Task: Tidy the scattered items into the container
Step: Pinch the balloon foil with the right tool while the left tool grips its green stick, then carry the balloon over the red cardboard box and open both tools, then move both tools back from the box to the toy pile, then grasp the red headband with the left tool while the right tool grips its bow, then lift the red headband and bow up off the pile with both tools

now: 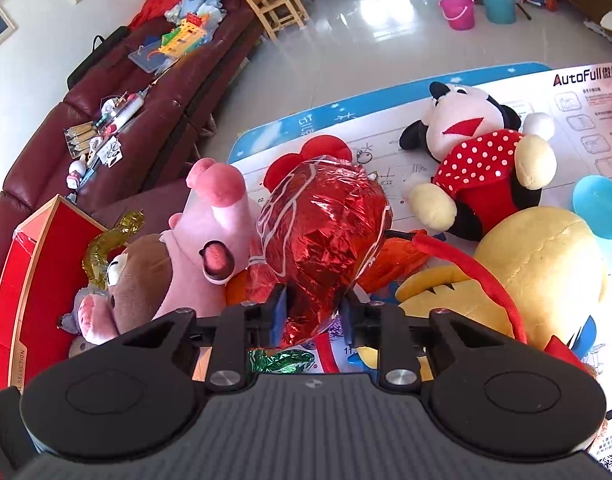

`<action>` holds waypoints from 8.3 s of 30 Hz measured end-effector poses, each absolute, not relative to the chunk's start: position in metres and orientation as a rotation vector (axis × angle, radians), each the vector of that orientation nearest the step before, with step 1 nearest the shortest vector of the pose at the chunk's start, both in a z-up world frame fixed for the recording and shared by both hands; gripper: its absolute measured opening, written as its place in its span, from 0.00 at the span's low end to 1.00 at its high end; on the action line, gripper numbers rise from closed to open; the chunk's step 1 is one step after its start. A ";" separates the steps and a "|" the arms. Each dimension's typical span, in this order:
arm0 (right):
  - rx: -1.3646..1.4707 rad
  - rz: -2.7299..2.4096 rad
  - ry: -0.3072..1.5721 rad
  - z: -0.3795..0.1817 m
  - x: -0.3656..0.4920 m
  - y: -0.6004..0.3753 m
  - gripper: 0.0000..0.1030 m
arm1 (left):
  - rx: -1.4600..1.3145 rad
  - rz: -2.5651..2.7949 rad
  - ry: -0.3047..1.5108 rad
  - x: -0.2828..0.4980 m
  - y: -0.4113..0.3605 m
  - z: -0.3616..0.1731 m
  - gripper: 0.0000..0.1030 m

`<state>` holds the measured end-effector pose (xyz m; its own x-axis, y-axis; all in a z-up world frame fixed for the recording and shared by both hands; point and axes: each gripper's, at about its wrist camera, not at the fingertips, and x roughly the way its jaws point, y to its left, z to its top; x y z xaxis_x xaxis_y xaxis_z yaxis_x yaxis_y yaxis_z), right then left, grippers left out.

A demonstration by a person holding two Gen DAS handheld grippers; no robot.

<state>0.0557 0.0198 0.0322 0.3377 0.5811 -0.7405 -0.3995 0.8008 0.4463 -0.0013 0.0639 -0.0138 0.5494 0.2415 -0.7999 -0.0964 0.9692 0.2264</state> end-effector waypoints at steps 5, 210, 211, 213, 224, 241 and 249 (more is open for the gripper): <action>0.214 0.655 1.014 0.047 0.049 0.013 0.27 | 0.167 0.180 0.937 -0.015 0.061 0.006 0.00; -0.044 0.555 1.005 -0.004 0.036 -0.081 0.13 | 0.133 0.127 1.034 0.022 0.012 -0.011 0.10; -0.043 0.556 1.001 -0.002 0.035 -0.081 0.13 | 0.134 0.125 1.032 0.021 0.012 -0.009 0.10; -0.043 0.555 0.995 0.002 0.032 -0.081 0.13 | 0.135 0.122 1.024 0.018 0.011 -0.004 0.10; -0.053 0.555 0.950 0.024 0.017 -0.080 0.12 | 0.141 0.122 1.018 0.002 0.011 0.011 0.10; -0.099 0.602 0.890 0.048 -0.012 -0.066 0.12 | 0.120 0.132 0.983 -0.028 0.026 0.037 0.11; -0.119 0.606 0.844 0.067 -0.017 -0.058 0.12 | 0.107 0.129 0.945 -0.036 0.034 0.052 0.11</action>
